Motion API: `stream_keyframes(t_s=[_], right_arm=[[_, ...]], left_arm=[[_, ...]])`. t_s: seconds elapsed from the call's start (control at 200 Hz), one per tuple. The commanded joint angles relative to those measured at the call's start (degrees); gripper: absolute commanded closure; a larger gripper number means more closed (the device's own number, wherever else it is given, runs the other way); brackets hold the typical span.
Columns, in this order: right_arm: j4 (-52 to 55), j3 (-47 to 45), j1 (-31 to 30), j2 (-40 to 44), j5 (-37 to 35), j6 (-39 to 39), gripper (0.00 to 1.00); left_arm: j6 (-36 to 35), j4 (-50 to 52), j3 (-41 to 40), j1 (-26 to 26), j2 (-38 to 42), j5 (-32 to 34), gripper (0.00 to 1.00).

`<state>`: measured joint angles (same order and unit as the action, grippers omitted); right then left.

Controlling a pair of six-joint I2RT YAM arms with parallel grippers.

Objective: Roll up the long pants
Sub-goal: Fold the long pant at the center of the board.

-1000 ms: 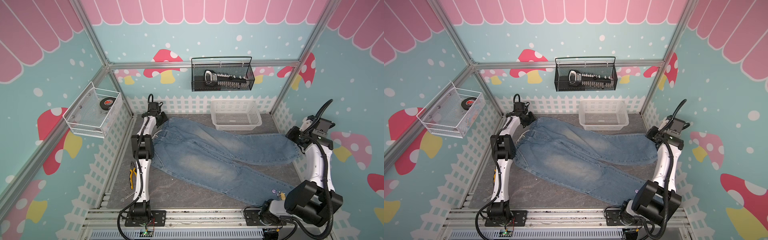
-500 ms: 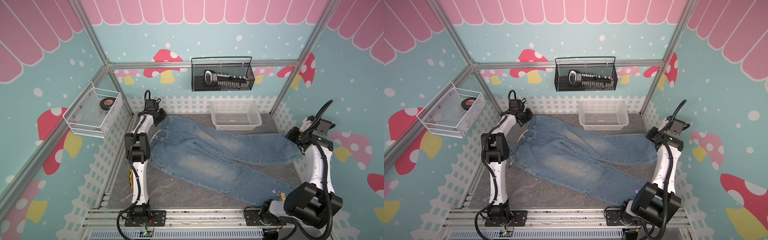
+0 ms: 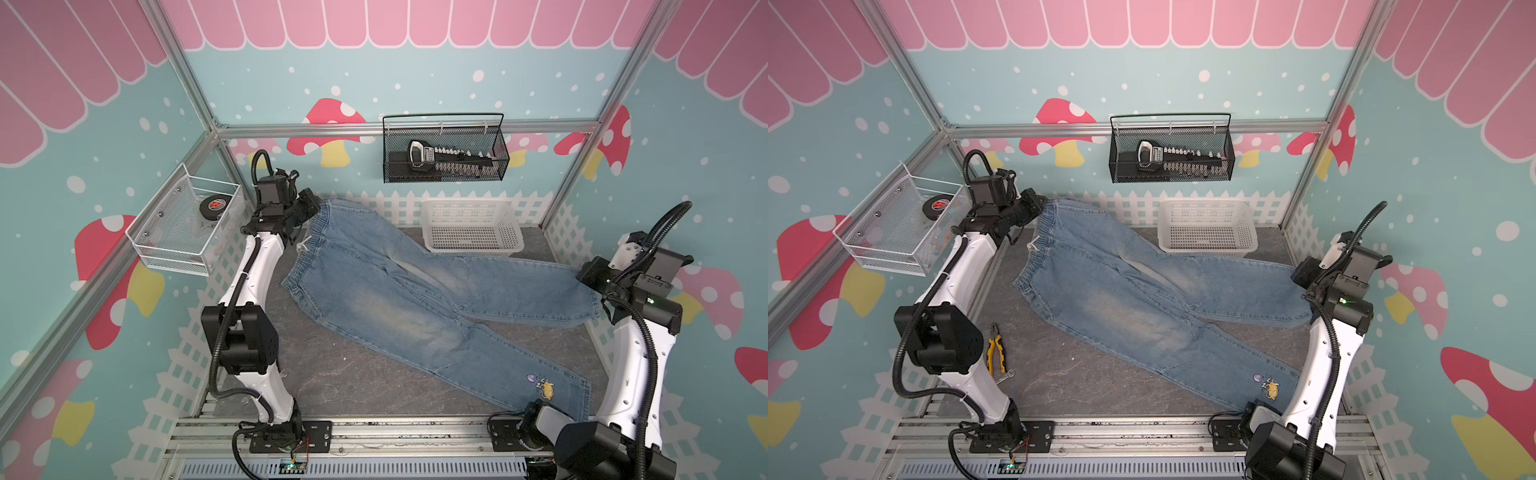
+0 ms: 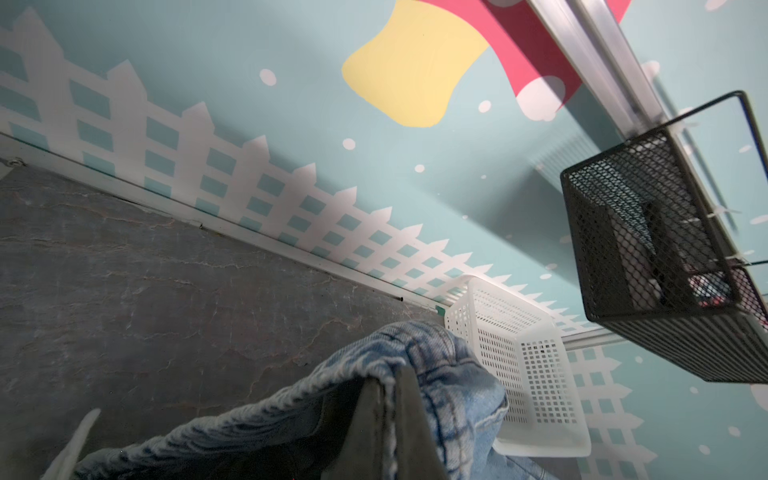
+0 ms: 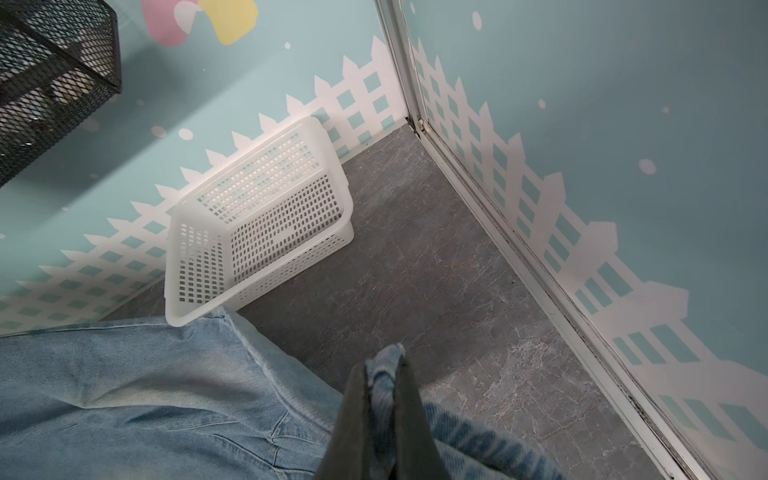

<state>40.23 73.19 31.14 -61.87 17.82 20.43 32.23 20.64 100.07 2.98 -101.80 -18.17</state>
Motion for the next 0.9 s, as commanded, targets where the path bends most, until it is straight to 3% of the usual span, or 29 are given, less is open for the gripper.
stream_keyframes(t_s=[0.0,0.4,0.645,0.795,0.891], right_arm=[[1.80,0.91,0.37,0.90,-0.53,-0.17,1.00],[3.63,7.78,4.20,-2.91,-1.66,-1.18,1.00],[5.06,9.15,9.44,-1.83,-1.91,-2.54,1.00],[3.80,8.38,10.81,-2.29,-0.33,-1.23,1.00],[3.67,9.14,11.52,-3.74,1.60,-0.67,1.00]], left_arm=[[-1.20,-6.78,-1.15,0.68,3.32,0.29,1.00],[9.74,-18.42,9.09,1.04,-3.92,-4.83,1.00],[12.78,-24.85,8.47,1.65,-4.25,-4.58,1.00],[14.64,-31.13,2.07,3.20,-1.53,-2.83,1.00],[14.92,-31.59,2.22,3.85,-1.95,-3.52,1.00]])
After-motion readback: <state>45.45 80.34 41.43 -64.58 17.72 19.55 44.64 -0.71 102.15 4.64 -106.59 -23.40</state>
